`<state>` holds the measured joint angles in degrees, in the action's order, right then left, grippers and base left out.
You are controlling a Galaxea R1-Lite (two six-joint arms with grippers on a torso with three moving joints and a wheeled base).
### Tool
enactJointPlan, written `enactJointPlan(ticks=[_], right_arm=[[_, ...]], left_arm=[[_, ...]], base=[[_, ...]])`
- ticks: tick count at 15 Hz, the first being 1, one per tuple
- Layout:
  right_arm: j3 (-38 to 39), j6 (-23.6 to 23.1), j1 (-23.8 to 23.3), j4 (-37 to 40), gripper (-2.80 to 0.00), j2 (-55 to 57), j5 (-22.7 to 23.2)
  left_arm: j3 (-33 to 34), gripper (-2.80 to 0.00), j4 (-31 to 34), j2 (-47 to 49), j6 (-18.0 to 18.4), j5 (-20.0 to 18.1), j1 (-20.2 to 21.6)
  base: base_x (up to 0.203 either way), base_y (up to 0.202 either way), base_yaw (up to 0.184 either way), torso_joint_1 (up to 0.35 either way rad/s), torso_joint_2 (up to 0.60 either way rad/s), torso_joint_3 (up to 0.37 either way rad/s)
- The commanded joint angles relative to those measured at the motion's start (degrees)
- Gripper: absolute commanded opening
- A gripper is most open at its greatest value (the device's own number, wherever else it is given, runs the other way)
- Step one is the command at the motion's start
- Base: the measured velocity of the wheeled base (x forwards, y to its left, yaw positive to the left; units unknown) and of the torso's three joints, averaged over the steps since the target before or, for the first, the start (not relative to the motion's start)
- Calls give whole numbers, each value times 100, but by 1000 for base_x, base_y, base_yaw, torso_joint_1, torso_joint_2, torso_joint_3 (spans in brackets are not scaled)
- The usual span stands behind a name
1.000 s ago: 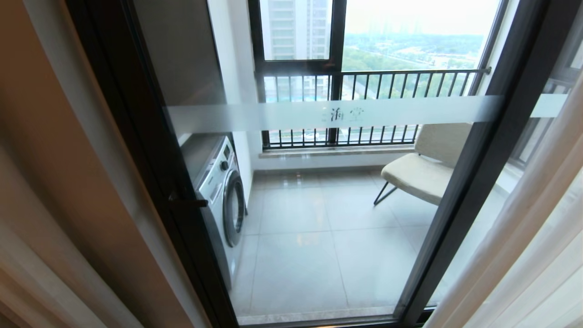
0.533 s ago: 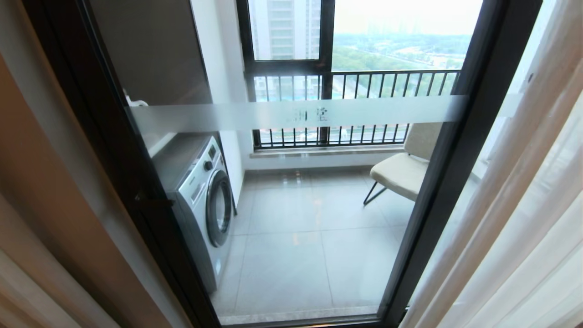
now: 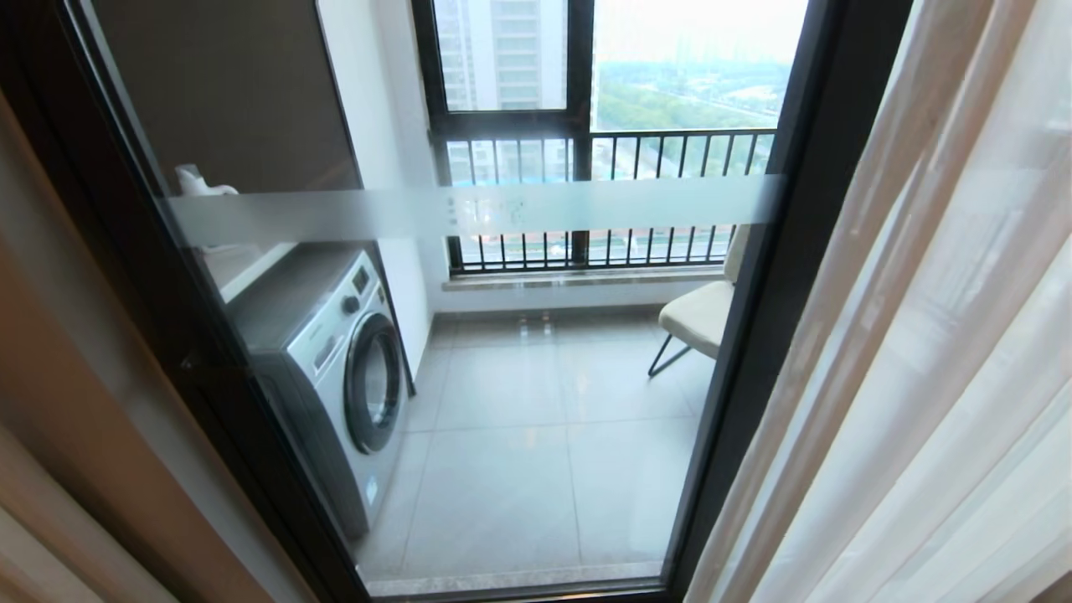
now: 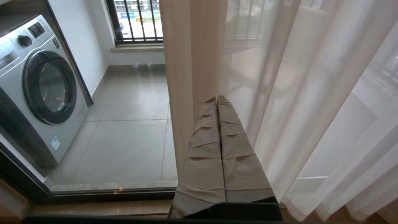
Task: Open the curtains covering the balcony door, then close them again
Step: Pull the inner curtains open on both sides
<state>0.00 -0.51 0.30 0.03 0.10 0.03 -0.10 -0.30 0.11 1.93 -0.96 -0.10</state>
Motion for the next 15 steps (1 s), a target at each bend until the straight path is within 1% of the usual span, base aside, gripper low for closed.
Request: enactJointPlan(ticks=[1, 4, 6, 15], right_arm=[[0, -11, 5, -3, -280, -1, 6], [0, -11, 5, -3, -280, -1, 6], [0, -11, 4, -3, -280, -1, 6], [0, -15, 3, -3, -280, -1, 3]], left_arm=[[1, -280, -5, -11, 1, 0, 1], [1, -280, -5, -11, 1, 0, 1], [1, -280, -5, -11, 1, 0, 1], [1, -280, -5, -11, 1, 0, 1]], base=[[0, -189, 5, 4, 1, 5], [0, -188, 1, 3, 2, 5], [0, -110, 0, 2, 1, 2], [0, 0, 0, 0, 0, 0]])
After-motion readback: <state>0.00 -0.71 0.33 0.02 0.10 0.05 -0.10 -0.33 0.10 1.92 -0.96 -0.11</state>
